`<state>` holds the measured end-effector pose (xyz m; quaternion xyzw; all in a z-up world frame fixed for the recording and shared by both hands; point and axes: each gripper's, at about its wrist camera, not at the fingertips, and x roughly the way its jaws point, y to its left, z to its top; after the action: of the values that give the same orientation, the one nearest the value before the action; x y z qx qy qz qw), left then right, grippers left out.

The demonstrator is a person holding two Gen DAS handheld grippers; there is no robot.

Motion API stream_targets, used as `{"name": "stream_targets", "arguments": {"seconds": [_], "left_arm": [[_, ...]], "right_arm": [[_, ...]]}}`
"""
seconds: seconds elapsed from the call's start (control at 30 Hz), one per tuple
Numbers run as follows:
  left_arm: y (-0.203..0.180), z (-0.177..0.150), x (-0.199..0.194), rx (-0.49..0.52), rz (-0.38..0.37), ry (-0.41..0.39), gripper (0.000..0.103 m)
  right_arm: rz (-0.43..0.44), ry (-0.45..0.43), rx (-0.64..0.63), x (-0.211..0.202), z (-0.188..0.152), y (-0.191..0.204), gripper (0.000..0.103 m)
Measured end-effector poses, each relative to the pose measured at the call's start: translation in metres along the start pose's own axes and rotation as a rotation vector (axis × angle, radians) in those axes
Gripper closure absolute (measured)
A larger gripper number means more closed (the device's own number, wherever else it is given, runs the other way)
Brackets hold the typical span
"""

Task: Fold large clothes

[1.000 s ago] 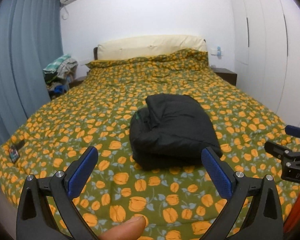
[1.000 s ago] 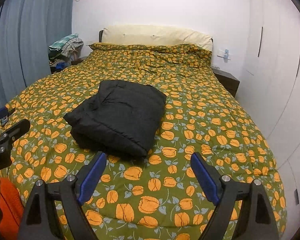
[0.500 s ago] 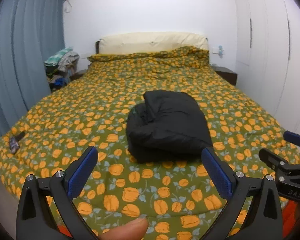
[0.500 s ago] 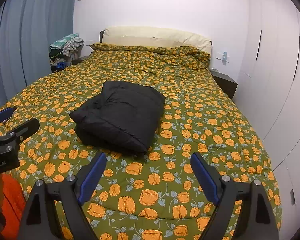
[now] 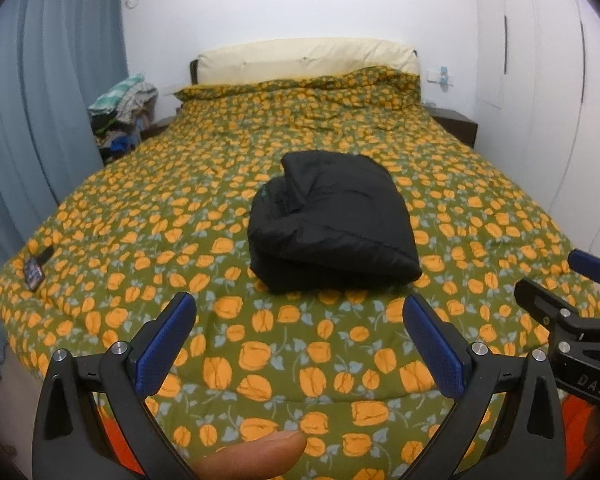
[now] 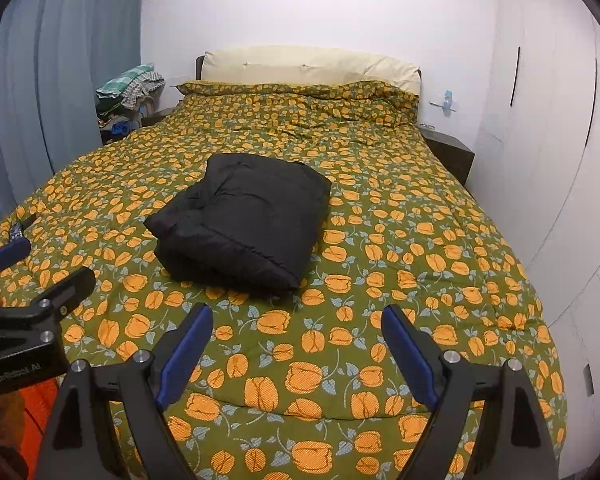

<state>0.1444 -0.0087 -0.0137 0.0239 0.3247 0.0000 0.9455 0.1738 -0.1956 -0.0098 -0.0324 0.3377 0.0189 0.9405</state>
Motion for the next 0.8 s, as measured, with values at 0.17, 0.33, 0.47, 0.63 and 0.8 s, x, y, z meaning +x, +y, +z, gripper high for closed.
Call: {"name": "stream_targets", "arguments": {"seconds": [0.17,0.33,0.47,0.63,0.8], "left_arm": [[0.0022,0.0015,-0.0032,0.001,0.024,0.009,0.0],[0.0032,0.0011,-0.006,-0.004,0.035,0.016,0.0],[0.0008,0.0004,-0.0069,0.014,0.054,0.015,0.0],[0.0022,0.0011,-0.0061,0.01,0.061,0.022,0.0],[0.0012,0.0019,-0.005,0.017,0.064,0.024,0.0]], "right_arm": [[-0.002,0.008,0.005,-0.0043,-0.0001,0.0002,0.015],[0.003,0.01,0.001,-0.0083,0.002,0.0038,0.015],[0.008,0.015,-0.002,-0.0088,0.0018,0.0052,0.015],[0.005,0.023,-0.01,-0.0086,0.0002,0.0069,0.015],[0.007,0.025,-0.017,-0.0088,0.0002,0.0084,0.015]]}}
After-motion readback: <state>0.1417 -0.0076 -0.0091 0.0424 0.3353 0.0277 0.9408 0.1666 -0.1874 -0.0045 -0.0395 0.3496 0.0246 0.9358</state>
